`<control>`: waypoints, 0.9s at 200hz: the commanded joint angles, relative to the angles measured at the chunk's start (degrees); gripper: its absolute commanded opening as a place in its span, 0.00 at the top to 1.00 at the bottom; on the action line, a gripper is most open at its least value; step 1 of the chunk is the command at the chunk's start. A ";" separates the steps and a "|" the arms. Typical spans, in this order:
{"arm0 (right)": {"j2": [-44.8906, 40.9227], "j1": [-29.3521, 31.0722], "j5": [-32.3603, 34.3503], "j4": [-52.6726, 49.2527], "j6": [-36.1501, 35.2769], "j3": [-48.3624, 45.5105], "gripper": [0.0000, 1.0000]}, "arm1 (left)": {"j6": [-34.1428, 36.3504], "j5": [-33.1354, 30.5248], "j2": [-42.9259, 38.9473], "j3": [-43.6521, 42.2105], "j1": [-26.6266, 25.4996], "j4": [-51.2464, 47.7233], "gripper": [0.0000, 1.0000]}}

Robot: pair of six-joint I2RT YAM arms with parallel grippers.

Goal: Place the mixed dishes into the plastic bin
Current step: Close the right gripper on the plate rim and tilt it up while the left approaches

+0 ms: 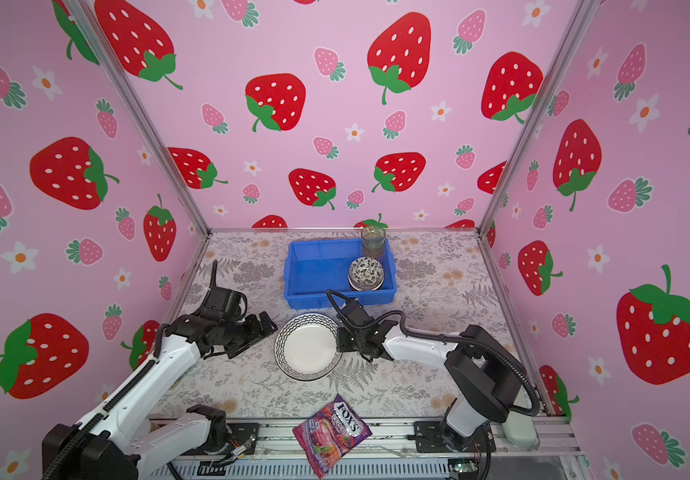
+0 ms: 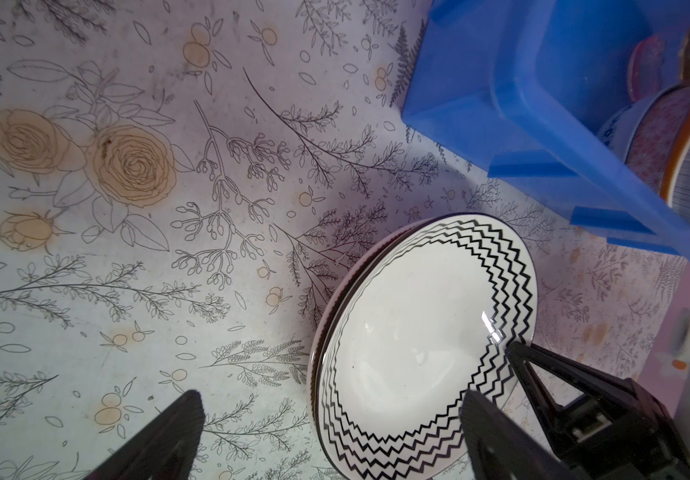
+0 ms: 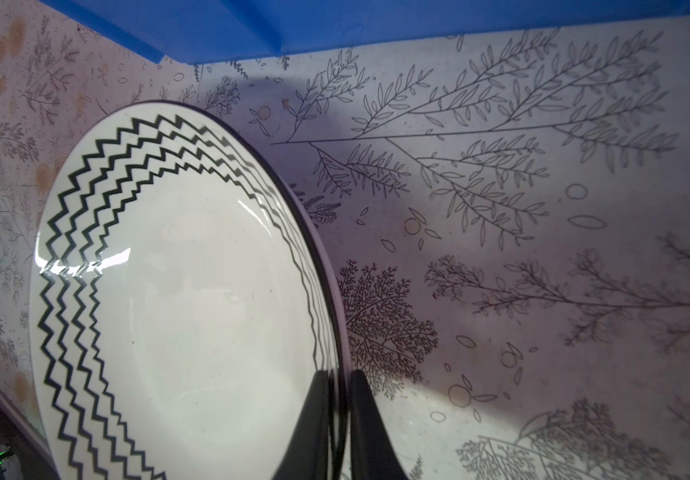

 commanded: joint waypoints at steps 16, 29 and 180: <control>-1.94 0.16 0.62 0.05 -0.28 2.70 0.93 | 0.11 0.37 0.05 0.32 0.39 -0.06 0.01; -2.14 0.13 0.33 -0.48 -0.61 3.26 0.94 | 0.15 0.40 0.09 0.21 0.29 -0.09 0.01; -5.17 -5.55 -14.07 9.32 4.65 -3.52 1.00 | -0.29 1.93 0.05 -2.62 0.37 1.45 0.01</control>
